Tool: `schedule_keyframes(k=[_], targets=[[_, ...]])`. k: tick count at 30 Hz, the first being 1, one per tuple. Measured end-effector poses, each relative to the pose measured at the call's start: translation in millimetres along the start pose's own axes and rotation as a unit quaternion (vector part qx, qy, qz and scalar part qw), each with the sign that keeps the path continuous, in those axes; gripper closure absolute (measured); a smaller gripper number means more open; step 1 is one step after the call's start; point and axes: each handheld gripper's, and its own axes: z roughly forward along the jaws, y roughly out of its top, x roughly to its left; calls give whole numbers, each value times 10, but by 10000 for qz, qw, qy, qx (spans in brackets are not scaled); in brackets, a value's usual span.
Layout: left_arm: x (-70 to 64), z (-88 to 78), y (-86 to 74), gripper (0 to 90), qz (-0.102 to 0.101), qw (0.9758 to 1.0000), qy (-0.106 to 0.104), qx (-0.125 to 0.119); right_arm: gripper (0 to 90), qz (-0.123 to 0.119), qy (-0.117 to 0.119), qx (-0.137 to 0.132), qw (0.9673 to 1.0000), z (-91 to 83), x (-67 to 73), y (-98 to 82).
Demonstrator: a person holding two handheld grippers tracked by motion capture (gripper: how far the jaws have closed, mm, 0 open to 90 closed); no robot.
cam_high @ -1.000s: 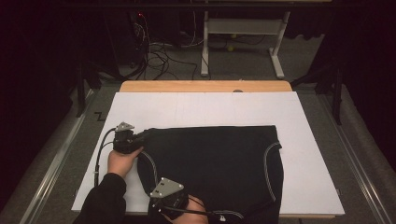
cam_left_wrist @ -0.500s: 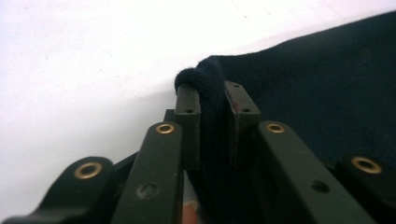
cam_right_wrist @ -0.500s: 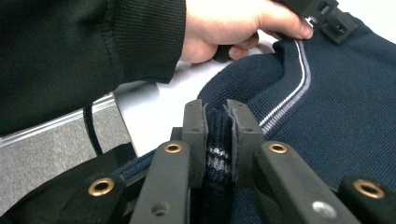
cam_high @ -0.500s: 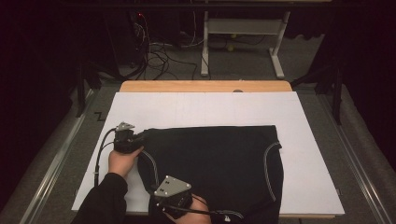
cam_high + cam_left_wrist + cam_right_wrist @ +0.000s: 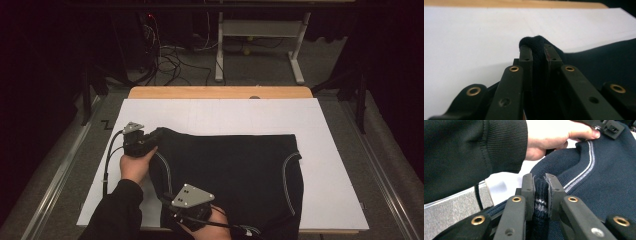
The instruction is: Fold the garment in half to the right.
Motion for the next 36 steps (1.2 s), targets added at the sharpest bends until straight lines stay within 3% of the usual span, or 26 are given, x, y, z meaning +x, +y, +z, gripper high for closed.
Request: schedule_keyframes(k=[3,10,19,22,25,29,36], targets=[[-61,3,83,763,81,10000,45,15,795,4,-21,-76,10000,-37,-13,32],[-155,-51,286,770,22,10000,-18,-34,795,-106,-90,-238,9996,-138,-31,123],[-111,-156,429,774,49,9997,52,-249,795,-163,-96,-348,9992,-163,-49,271],[-47,-180,419,775,64,9996,118,-253,795,-179,-80,-361,9992,-119,-38,316],[65,-220,400,775,-99,9995,112,-294,795,-154,-59,-351,9992,-39,-19,341],[187,-282,371,775,-94,9993,210,-306,795,-168,17,-324,9993,92,39,377],[421,-498,340,775,-224,9983,338,-423,795,-327,174,-296,9989,307,175,477]])
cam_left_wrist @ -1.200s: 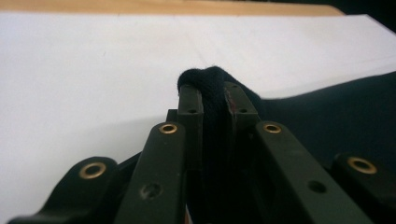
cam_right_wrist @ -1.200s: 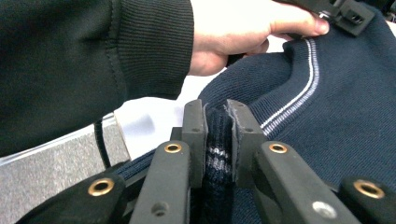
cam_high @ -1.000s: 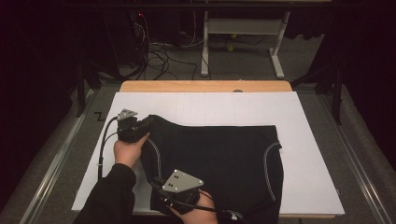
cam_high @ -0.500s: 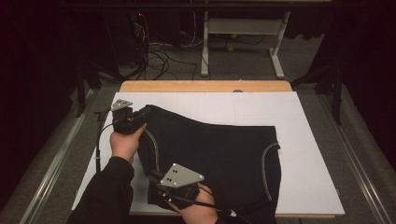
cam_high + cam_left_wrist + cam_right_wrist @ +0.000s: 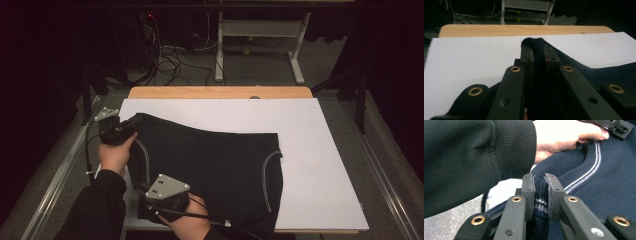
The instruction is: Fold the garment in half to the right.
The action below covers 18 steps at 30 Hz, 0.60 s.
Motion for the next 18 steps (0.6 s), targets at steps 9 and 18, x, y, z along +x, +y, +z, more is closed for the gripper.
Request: schedule_keyframes(k=[9,18], targets=[[283,-294,27,774,-98,9997,239,32,795,-200,181,-106,9996,203,198,183],[101,-219,62,774,-73,9996,203,183,794,-132,94,-135,9998,64,138,125]])
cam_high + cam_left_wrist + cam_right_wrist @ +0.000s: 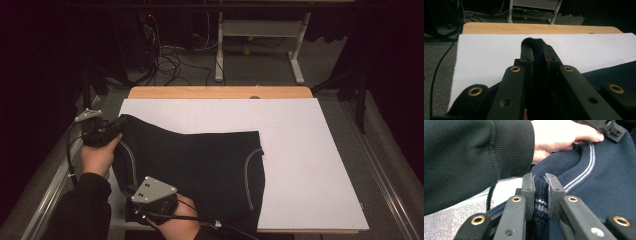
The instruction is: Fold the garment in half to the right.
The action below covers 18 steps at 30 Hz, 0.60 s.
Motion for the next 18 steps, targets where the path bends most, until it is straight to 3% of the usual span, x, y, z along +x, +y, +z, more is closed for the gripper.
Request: schedule_keyframes(k=[4,10,16,18], targets=[[-162,57,83,774,42,9998,103,138,793,84,-104,-80,9999,-168,-94,-29],[-519,163,211,774,296,9995,-16,133,794,225,-184,-290,9992,-420,-211,-97],[-777,318,249,773,297,9994,-115,156,794,332,-352,-452,9978,-663,-298,-211],[-872,375,249,773,400,9989,-91,206,793,395,-431,-513,9970,-745,-336,-255]])
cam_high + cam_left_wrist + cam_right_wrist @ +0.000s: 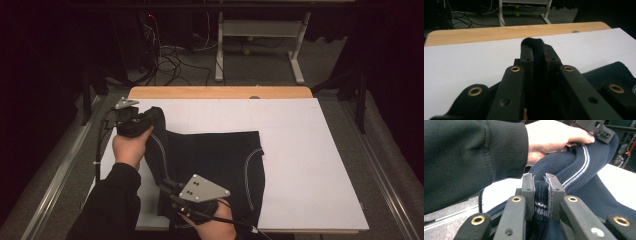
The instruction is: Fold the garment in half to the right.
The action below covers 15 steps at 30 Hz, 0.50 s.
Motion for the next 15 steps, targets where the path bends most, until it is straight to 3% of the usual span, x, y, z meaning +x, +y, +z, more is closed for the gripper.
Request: schedule_keyframes(k=[6,15], targets=[[-316,191,36,773,160,9998,-60,62,794,118,-191,-46,9997,-238,-125,-94],[-642,441,27,774,299,9994,-127,150,794,320,-388,-51,9987,-509,-297,-297]])
